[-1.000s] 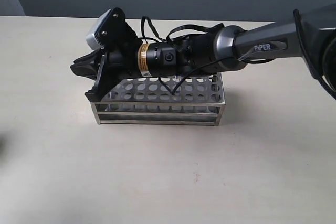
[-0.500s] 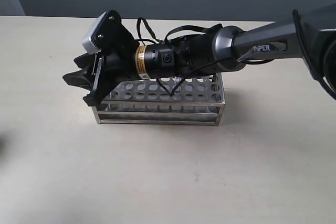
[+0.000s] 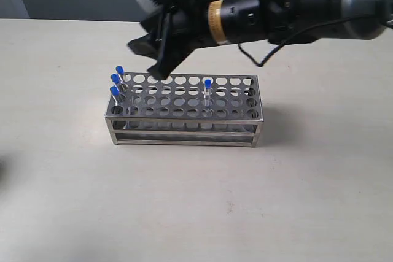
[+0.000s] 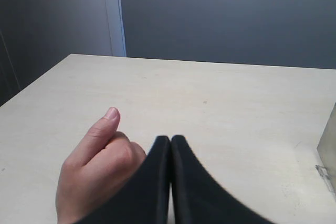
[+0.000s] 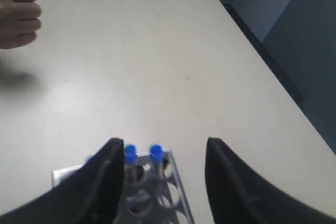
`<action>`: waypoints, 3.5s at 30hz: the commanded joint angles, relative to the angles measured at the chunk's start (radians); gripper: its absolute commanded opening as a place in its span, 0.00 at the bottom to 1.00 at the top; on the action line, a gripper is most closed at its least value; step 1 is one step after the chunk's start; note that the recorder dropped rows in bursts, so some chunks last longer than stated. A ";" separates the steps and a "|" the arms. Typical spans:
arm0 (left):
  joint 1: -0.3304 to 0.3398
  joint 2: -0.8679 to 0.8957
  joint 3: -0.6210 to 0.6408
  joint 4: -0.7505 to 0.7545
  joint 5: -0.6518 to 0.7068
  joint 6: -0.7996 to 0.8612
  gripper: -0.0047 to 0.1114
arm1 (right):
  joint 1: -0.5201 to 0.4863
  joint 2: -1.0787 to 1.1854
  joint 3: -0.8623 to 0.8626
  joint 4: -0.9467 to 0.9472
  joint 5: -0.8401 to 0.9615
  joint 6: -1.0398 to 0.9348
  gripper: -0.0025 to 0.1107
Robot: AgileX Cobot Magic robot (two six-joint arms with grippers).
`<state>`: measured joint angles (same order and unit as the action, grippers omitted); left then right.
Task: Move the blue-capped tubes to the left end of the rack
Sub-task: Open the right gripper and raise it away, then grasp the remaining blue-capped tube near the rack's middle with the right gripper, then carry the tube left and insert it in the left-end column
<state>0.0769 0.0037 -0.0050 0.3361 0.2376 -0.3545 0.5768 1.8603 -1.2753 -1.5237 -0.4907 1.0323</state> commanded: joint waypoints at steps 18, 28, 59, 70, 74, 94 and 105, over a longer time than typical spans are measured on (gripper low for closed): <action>-0.009 -0.004 0.003 -0.004 0.002 -0.002 0.04 | -0.228 0.070 0.383 0.591 -0.246 -0.431 0.44; -0.009 -0.004 0.003 -0.002 0.002 -0.002 0.04 | -0.228 0.123 0.383 0.589 -0.248 -0.422 0.43; -0.009 -0.004 0.003 -0.002 0.002 -0.001 0.04 | -0.053 -0.119 0.252 0.445 -0.191 -0.296 0.02; -0.009 -0.004 0.003 -0.002 0.002 -0.001 0.04 | 0.103 -0.005 0.143 0.432 -0.086 -0.220 0.02; -0.009 -0.004 0.003 -0.002 0.002 -0.001 0.04 | 0.111 0.048 0.116 0.432 -0.086 -0.218 0.02; -0.009 -0.004 0.003 -0.002 0.002 -0.001 0.04 | 0.111 0.159 0.043 0.426 -0.101 -0.220 0.02; -0.009 -0.004 0.003 -0.002 0.002 -0.003 0.04 | 0.111 0.186 0.032 0.401 -0.058 -0.217 0.03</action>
<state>0.0769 0.0037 -0.0050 0.3361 0.2376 -0.3545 0.6885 2.0354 -1.2372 -1.1135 -0.5579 0.8142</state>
